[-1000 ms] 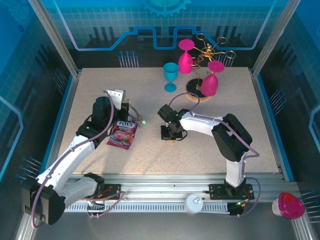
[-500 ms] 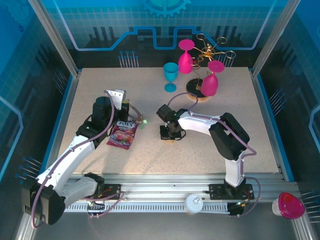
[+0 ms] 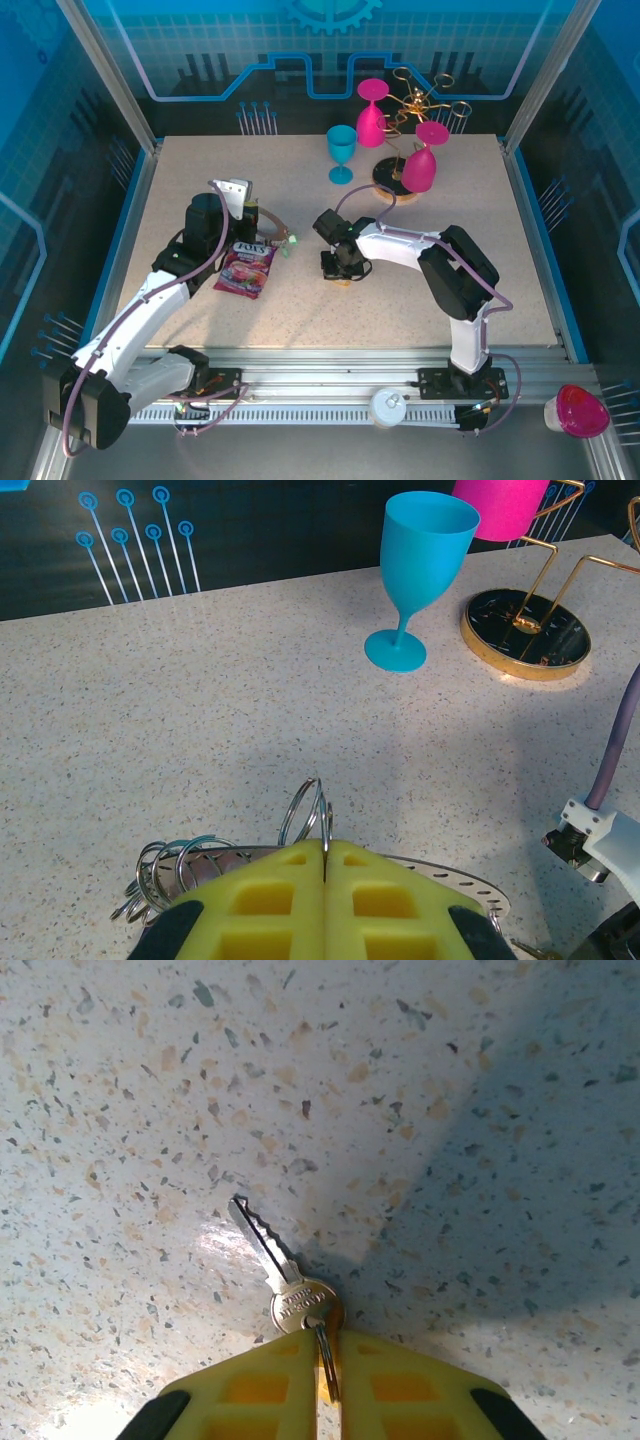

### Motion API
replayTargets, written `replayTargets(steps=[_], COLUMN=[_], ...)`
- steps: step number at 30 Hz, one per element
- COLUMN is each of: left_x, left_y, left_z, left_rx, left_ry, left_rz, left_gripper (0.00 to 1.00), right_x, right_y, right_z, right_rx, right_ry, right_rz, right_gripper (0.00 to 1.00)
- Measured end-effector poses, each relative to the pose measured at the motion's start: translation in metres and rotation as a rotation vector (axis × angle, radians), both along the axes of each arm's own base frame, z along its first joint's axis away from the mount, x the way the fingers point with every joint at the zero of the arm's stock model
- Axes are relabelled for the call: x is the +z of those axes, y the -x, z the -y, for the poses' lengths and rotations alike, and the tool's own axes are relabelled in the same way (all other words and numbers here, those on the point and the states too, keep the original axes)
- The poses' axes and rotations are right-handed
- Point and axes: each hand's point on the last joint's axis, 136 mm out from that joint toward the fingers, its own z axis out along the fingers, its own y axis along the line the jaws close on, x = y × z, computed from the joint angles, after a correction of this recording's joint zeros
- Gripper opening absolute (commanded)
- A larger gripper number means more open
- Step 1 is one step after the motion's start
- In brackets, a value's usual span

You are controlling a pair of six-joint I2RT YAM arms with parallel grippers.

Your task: Put the keys on the keyring

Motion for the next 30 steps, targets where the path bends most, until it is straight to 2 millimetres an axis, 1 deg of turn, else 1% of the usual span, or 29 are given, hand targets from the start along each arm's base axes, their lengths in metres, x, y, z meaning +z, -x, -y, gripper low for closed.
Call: replayTargets(steps=[17, 22, 30], left_x=[-0.0004, -0.0004, -0.0004], left_y=[0.0002, 0.0002, 0.0002], left_z=[0.0004, 0.0004, 0.0005], left_rx=[-0.002, -0.003, -0.003], left_ry=[0.001, 0.001, 0.001], left_rz=[-0.001, -0.001, -0.001], left_gripper=[0.0, 0.0, 0.0], right_x=[-0.0003, -0.0003, 0.0018], right_y=[-0.0015, -0.0014, -0.0017], right_z=[0.0049, 0.0069, 0.0085], right_rx=[-0.007, -0.006, -0.007], right_ry=[0.026, 0.042, 0.05], right_rz=[0.01, 0.018, 0.026], right_gripper=[0.16, 0.19, 0.17])
